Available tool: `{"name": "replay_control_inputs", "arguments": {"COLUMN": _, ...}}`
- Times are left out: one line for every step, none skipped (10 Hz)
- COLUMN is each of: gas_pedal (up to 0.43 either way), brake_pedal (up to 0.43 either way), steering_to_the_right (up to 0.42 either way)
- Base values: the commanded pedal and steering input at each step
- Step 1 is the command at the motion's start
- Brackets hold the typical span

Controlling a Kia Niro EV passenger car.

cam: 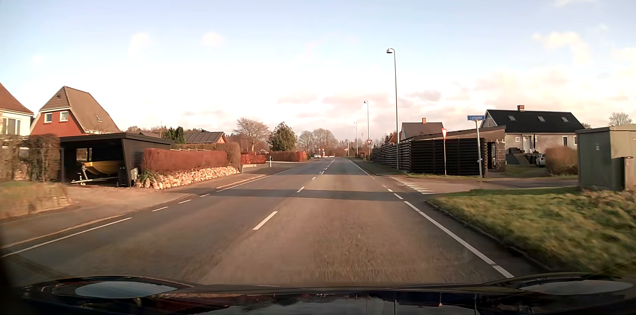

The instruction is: Follow the waypoints while adhering to traffic rules and regulations

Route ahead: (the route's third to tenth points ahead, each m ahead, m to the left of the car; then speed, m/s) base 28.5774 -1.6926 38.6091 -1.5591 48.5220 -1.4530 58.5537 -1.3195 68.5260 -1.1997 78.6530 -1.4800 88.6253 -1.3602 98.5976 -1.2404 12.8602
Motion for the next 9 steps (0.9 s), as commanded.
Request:
{"name": "replay_control_inputs", "arguments": {"gas_pedal": 0.130, "brake_pedal": 0.000, "steering_to_the_right": 0.005}}
{"name": "replay_control_inputs", "arguments": {"gas_pedal": 0.130, "brake_pedal": 0.000, "steering_to_the_right": 0.005}}
{"name": "replay_control_inputs", "arguments": {"gas_pedal": 0.138, "brake_pedal": 0.000, "steering_to_the_right": 0.005}}
{"name": "replay_control_inputs", "arguments": {"gas_pedal": 0.138, "brake_pedal": 0.000, "steering_to_the_right": 0.006}}
{"name": "replay_control_inputs", "arguments": {"gas_pedal": 0.138, "brake_pedal": 0.000, "steering_to_the_right": 0.008}}
{"name": "replay_control_inputs", "arguments": {"gas_pedal": 0.138, "brake_pedal": 0.000, "steering_to_the_right": 0.007}}
{"name": "replay_control_inputs", "arguments": {"gas_pedal": 0.138, "brake_pedal": 0.000, "steering_to_the_right": 0.007}}
{"name": "replay_control_inputs", "arguments": {"gas_pedal": 0.138, "brake_pedal": 0.000, "steering_to_the_right": 0.008}}
{"name": "replay_control_inputs", "arguments": {"gas_pedal": 0.138, "brake_pedal": 0.000, "steering_to_the_right": 0.007}}
